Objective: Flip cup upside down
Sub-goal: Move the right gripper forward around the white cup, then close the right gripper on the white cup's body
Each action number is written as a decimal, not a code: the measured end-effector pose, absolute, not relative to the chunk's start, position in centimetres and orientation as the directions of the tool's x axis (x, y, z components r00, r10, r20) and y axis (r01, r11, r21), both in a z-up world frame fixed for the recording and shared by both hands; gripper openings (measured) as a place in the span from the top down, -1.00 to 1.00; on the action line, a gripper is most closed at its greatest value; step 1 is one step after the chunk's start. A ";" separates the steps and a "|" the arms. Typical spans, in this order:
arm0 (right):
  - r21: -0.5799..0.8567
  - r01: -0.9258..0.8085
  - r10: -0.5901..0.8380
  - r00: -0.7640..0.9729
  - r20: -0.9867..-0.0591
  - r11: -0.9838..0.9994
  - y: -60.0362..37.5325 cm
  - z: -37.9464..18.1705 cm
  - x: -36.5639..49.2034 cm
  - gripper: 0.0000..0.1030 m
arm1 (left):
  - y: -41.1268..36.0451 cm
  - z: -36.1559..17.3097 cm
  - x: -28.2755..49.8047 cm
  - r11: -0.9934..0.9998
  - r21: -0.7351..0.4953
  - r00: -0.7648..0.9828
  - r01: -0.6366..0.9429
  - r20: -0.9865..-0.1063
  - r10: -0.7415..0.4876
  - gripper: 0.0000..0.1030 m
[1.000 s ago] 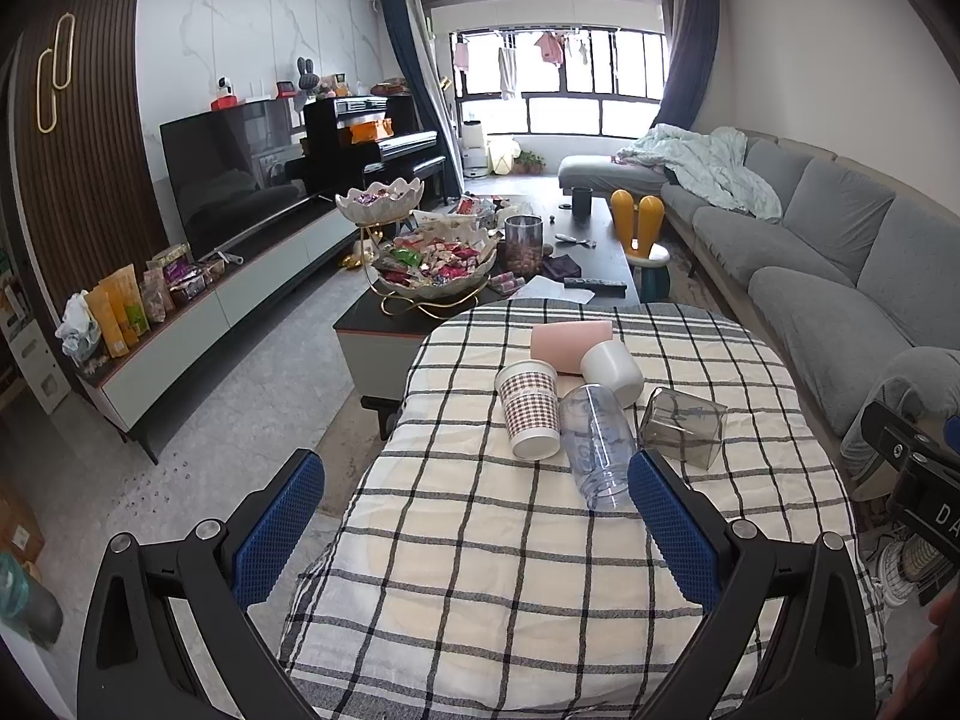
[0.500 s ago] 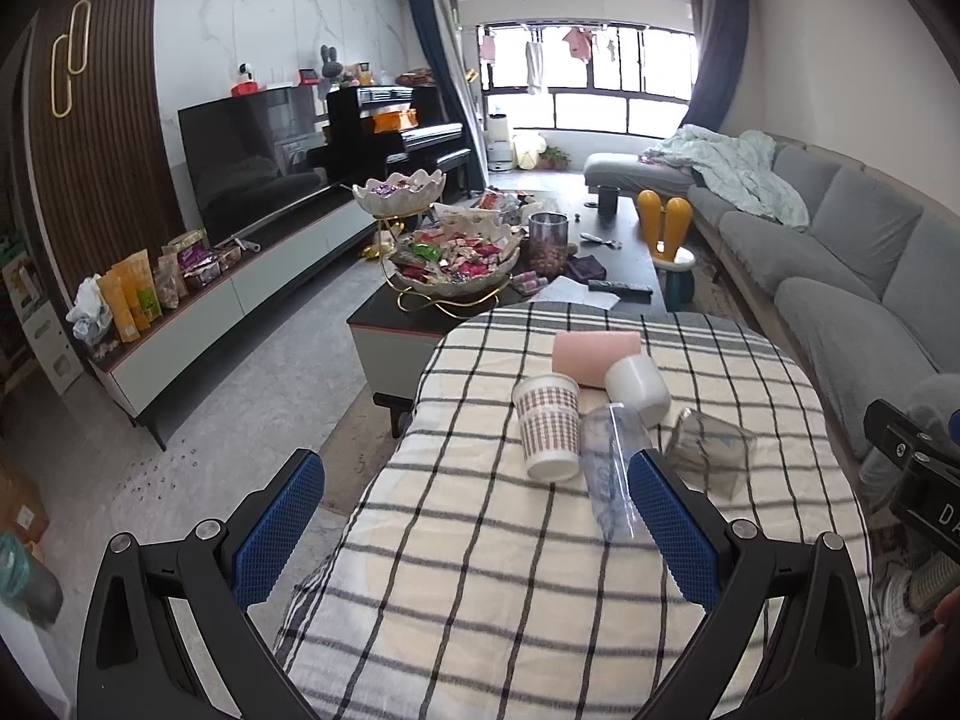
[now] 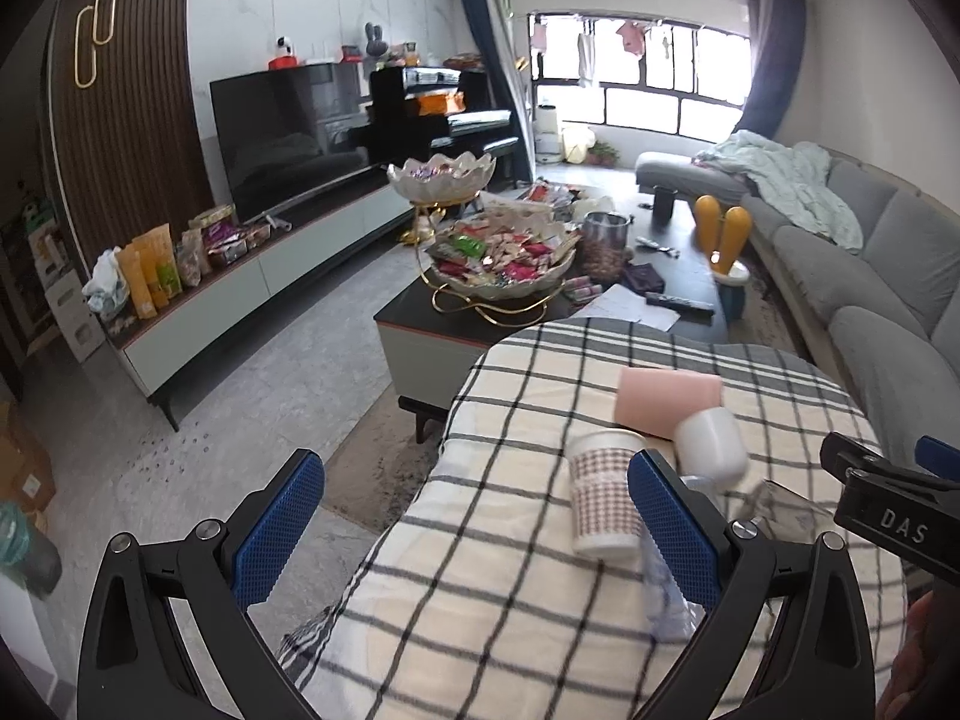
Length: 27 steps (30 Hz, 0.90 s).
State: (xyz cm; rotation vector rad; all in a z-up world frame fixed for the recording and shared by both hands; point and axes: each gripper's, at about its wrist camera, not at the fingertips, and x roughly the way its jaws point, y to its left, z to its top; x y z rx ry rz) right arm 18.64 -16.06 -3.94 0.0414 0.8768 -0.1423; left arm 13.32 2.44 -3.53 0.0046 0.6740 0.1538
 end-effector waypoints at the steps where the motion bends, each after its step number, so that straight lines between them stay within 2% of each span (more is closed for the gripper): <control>1: -0.025 0.135 -0.105 0.626 -0.773 0.991 -15.9 -4.3 19.4 -0.96 | 2.6 -4.0 14.1 0.988 0.053 0.765 -0.143 -0.627 0.145 -1.00; 13: -0.040 0.076 -0.074 0.520 -0.851 0.996 -14.1 -11.1 28.3 -0.93 | 3.7 -8.7 21.3 0.989 0.045 0.738 -0.138 -0.661 0.133 -1.00; 22: -0.001 0.068 -0.029 0.404 -0.914 0.998 -14.3 -15.5 31.6 -0.72 | 3.8 -10.7 23.6 0.991 0.029 0.717 -0.134 -0.688 0.117 -1.00; 27: 0.012 0.067 -0.015 0.379 -0.925 0.998 -14.2 -16.7 31.9 -0.42 | 4.1 -11.3 23.7 0.990 0.018 0.705 -0.141 -0.700 0.113 -1.00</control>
